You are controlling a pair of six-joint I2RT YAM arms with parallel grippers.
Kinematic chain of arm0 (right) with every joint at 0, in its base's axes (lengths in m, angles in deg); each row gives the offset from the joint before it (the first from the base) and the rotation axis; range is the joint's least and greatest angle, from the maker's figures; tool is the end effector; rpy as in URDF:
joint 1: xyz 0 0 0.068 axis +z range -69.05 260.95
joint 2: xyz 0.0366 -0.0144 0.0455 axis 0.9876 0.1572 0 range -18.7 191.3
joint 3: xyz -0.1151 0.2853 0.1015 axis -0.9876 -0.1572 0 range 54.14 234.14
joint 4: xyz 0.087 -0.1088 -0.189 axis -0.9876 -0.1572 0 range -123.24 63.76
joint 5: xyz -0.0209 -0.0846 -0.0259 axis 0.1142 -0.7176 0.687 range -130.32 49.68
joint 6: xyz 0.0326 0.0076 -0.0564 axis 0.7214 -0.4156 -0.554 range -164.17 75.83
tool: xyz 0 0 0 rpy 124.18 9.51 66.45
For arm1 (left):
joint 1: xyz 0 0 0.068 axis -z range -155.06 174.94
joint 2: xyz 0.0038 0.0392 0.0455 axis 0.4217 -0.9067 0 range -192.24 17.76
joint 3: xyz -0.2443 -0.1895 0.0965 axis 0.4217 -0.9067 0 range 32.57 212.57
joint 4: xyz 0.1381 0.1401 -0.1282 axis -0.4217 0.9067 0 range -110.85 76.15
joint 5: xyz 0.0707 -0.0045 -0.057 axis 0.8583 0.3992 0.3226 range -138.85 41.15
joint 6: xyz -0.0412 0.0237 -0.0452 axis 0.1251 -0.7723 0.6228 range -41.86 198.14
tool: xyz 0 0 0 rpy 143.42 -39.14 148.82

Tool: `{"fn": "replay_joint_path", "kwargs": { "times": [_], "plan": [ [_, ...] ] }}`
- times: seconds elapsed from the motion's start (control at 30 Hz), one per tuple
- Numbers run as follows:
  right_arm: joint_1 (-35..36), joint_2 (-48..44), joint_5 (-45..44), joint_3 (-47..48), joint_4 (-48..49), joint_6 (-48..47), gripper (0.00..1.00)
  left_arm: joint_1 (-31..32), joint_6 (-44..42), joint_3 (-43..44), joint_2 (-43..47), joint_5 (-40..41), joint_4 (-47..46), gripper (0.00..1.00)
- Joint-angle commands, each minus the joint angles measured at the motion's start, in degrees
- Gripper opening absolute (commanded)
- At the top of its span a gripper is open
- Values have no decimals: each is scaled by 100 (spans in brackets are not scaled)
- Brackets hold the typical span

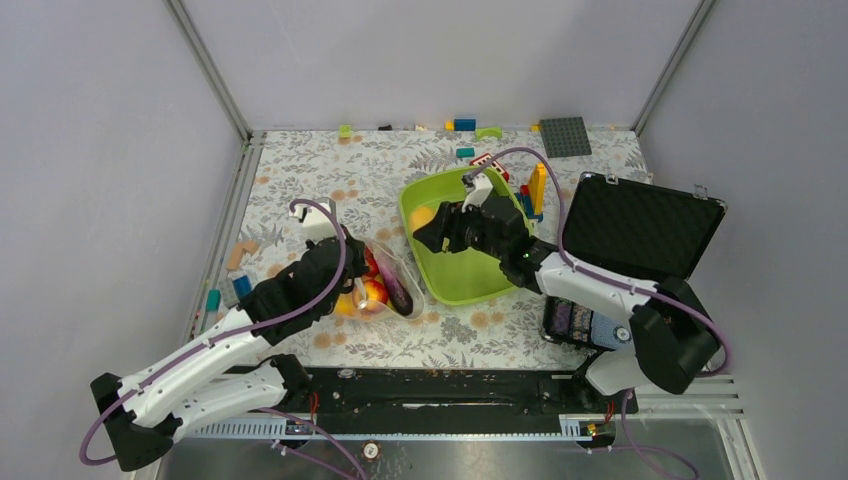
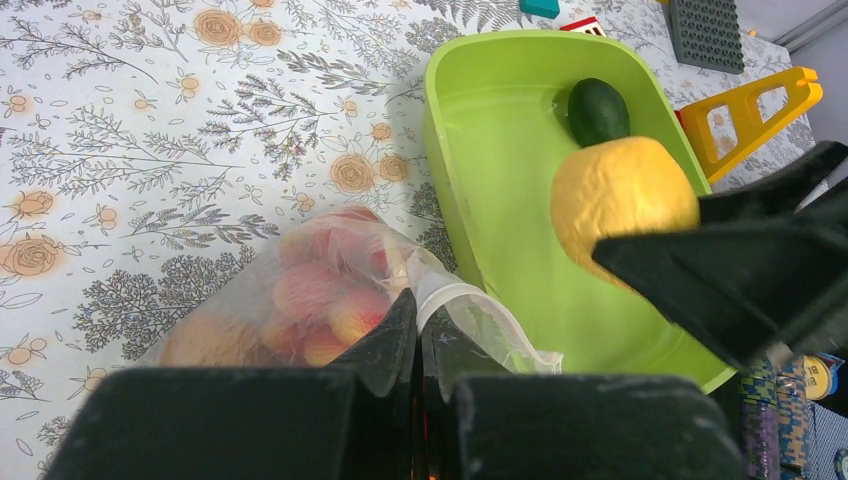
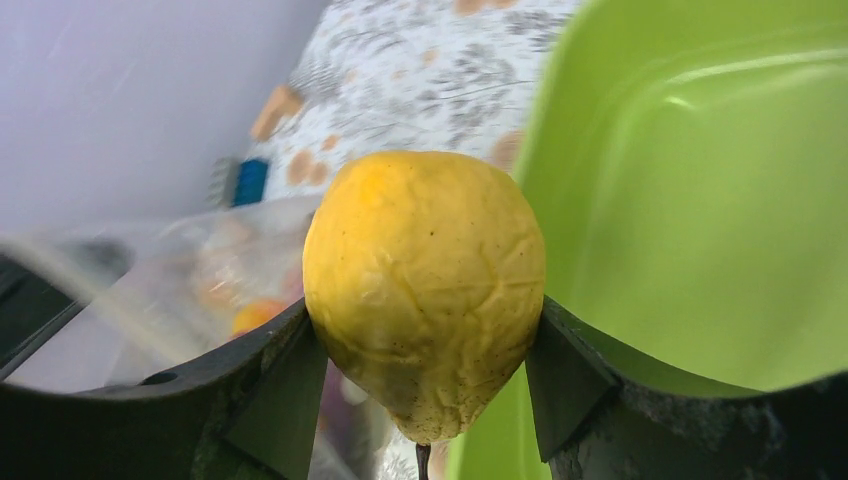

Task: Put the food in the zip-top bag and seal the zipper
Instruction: Place the fake fruit in the zipper food storage bag.

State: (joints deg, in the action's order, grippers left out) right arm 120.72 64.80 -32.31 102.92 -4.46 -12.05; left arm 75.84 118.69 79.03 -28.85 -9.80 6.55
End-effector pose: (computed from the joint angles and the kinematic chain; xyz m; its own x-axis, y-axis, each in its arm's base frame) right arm 0.2399 0.2089 0.3261 -0.5381 0.2372 -0.8088 -0.5333 0.6474 0.5446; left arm 0.1011 -0.0727 0.3502 -0.3844 -0.3276 -0.8631 0.0005 0.9348 -0.3550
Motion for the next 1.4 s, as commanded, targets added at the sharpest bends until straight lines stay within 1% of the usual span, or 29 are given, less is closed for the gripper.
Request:
{"fn": "replay_joint_path", "kwargs": {
  "times": [0.0,0.17,0.33,0.57,0.63,0.77,0.93,1.0,1.13,1.23,1.3,1.37],
  "plan": [
    [485,-744,569,-63,559,-855,28,-7,-30,43,16,69,-301,0],
    [839,-1078,978,-259,795,-1066,28,-5,-30,39,-10,75,-324,0],
    [1260,-1052,1140,-224,624,-1361,28,-4,-22,41,-45,51,-339,0],
    [1592,-917,1199,-214,582,-1231,29,-9,-14,39,-72,-7,-357,0],
    [1648,-851,1186,-193,535,-1154,31,-9,-13,56,-83,-54,-352,0],
    [1715,-567,1010,-70,403,-933,32,-8,-4,45,-59,-100,-372,0],
    [1736,-130,788,300,108,-700,35,-9,5,41,-24,-181,-384,0],
    [1736,40,529,479,-95,-519,36,-6,5,39,-8,-245,-385,0],
    [1784,270,74,931,-682,-292,41,-3,-11,10,69,-328,-433,0],
    [1805,394,-331,1107,-897,13,42,-9,-36,10,97,-444,-446,0],
    [1806,474,-292,1192,-946,216,45,-5,-48,8,106,-481,-466,0],
    [1821,565,-225,1265,-935,399,46,-4,-56,-20,110,-506,-514,0]
  ]
}}
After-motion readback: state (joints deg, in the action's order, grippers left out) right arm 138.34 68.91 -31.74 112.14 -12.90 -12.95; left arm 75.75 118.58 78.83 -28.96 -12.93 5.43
